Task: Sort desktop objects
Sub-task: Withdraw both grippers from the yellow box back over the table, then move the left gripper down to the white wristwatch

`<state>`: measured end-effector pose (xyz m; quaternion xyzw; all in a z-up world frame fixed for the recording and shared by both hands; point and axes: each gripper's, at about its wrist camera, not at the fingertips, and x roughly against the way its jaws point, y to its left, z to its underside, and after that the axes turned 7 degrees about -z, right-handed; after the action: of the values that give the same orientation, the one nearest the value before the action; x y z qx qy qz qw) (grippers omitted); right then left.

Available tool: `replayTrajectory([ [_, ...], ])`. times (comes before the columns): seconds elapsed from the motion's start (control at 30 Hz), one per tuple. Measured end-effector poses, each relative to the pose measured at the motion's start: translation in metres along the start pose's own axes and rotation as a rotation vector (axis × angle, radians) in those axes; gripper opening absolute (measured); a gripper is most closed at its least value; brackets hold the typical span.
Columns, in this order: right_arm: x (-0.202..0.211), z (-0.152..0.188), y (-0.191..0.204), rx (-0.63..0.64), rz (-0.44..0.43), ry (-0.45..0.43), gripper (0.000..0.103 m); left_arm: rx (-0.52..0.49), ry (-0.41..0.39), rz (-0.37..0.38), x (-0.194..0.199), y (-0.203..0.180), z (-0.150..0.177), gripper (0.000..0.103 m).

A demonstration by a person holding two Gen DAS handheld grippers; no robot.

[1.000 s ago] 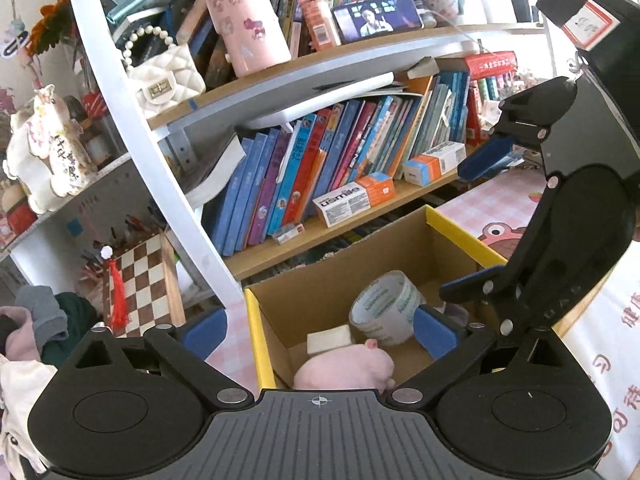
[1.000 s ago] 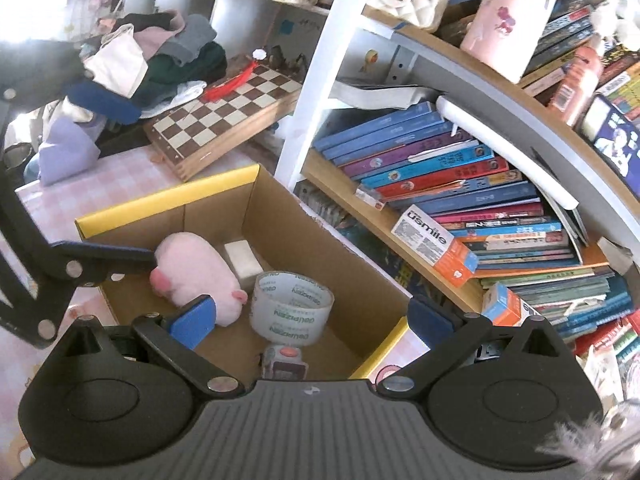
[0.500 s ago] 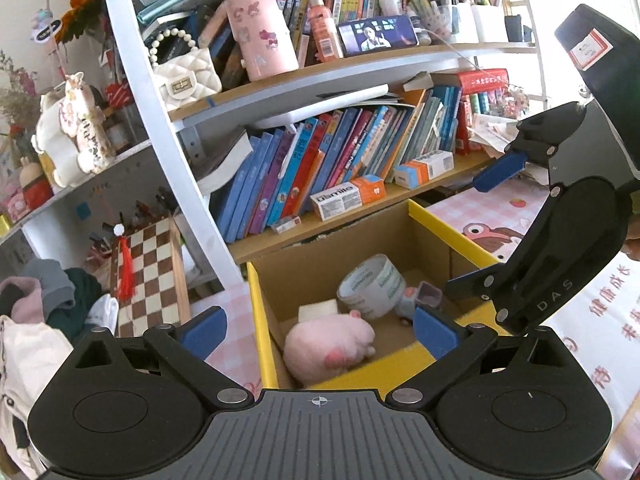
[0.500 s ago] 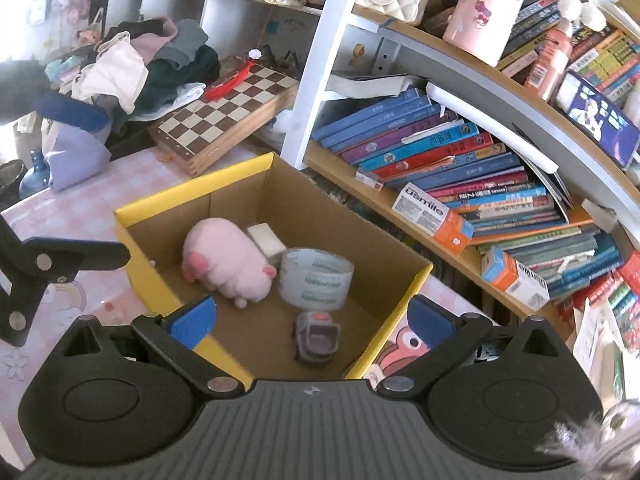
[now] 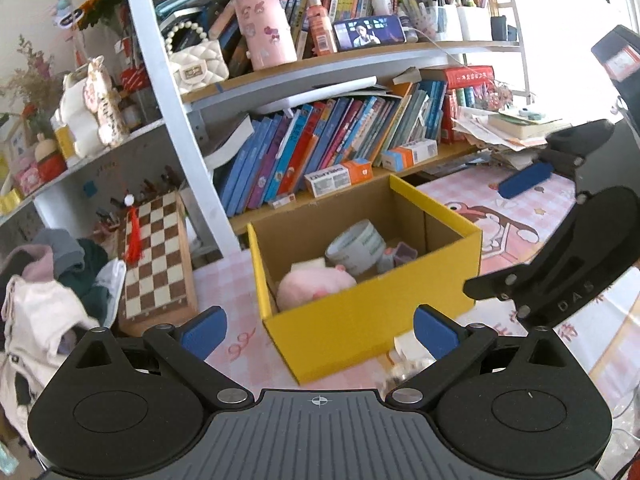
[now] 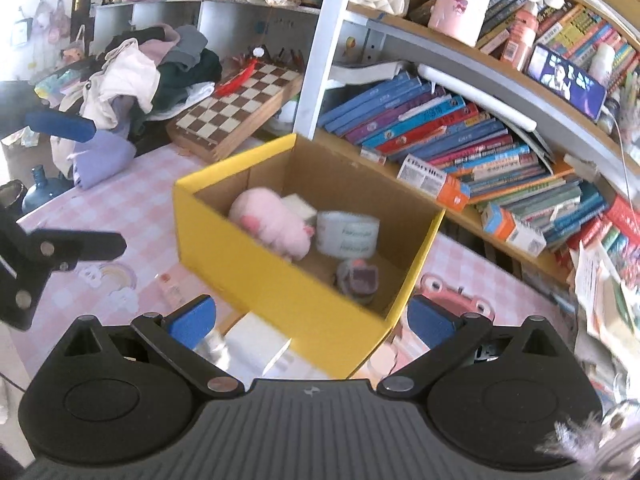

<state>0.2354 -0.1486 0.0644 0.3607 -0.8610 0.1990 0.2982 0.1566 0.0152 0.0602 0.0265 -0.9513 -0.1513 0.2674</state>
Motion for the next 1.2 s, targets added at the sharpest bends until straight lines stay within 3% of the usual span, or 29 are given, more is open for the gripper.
replayTrajectory([
  [0.27, 0.009, 0.031, 0.027, -0.055, 0.006, 0.024, 0.103, 0.039, 0.044, 0.003, 0.013, 0.0, 0.027, 0.101],
  [0.57, 0.024, 0.058, 0.042, -0.159, 0.059, -0.096, 0.103, 0.108, 0.074, -0.022, 0.023, -0.005, 0.053, 0.101],
  [1.2, 0.013, 0.096, 0.06, -0.311, 0.065, -0.015, 0.103, 0.16, 0.149, -0.032, 0.016, -0.016, 0.086, 0.101],
])
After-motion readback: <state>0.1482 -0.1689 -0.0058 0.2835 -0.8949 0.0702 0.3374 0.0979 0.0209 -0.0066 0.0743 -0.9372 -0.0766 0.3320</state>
